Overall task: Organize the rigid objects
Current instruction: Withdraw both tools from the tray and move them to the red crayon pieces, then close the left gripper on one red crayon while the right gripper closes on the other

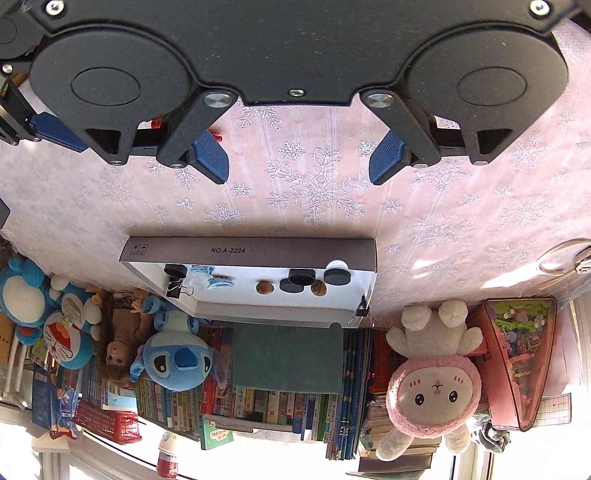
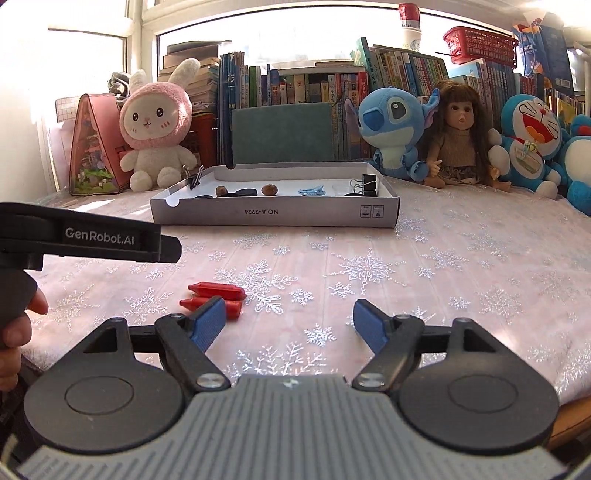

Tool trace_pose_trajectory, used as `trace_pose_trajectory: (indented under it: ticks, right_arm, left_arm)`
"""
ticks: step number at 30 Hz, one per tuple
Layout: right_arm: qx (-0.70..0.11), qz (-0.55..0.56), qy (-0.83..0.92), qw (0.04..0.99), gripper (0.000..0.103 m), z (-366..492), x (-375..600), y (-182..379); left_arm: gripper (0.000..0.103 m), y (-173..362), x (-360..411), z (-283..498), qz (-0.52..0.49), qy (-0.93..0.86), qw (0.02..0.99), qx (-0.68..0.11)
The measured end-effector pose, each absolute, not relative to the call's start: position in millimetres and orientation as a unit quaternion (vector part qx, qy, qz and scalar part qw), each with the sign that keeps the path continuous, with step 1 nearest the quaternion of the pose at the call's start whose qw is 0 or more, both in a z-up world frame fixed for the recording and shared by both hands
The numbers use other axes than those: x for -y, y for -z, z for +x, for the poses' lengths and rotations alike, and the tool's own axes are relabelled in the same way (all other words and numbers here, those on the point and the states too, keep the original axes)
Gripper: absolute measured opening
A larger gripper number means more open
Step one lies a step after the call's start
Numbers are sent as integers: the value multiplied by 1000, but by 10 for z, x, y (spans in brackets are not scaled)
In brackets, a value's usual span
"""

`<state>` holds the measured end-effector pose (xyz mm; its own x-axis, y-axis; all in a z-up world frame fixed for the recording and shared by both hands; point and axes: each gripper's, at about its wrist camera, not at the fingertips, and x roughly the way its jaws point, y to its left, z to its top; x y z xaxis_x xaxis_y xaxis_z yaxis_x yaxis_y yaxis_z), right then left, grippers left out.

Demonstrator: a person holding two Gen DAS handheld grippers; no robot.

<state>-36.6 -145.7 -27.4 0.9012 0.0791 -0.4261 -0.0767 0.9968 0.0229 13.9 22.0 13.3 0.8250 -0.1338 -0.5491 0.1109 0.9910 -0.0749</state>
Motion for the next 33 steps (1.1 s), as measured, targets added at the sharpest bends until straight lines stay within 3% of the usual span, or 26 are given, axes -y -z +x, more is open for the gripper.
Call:
trace_pose_trajectory:
  ticks: [6, 12, 16, 33]
  right_arm:
    - [-191, -35, -70, 978, 83, -478, 1085, 342]
    - [-189, -17, -63, 980, 68, -375, 953, 342]
    - [-186, -24, -53, 981, 50, -348, 894, 358]
    - [-163, -31, 47, 985, 50, -398, 1572, 271]
  left_arm:
    - [82, -170, -434, 87, -54, 44, 954, -290]
    - [82, -182, -620, 88, -78, 32, 952, -294]
    - [82, -152, -621, 91, -80, 35, 950, -301]
    - [82, -41, -20, -10, -57, 92, 948, -298]
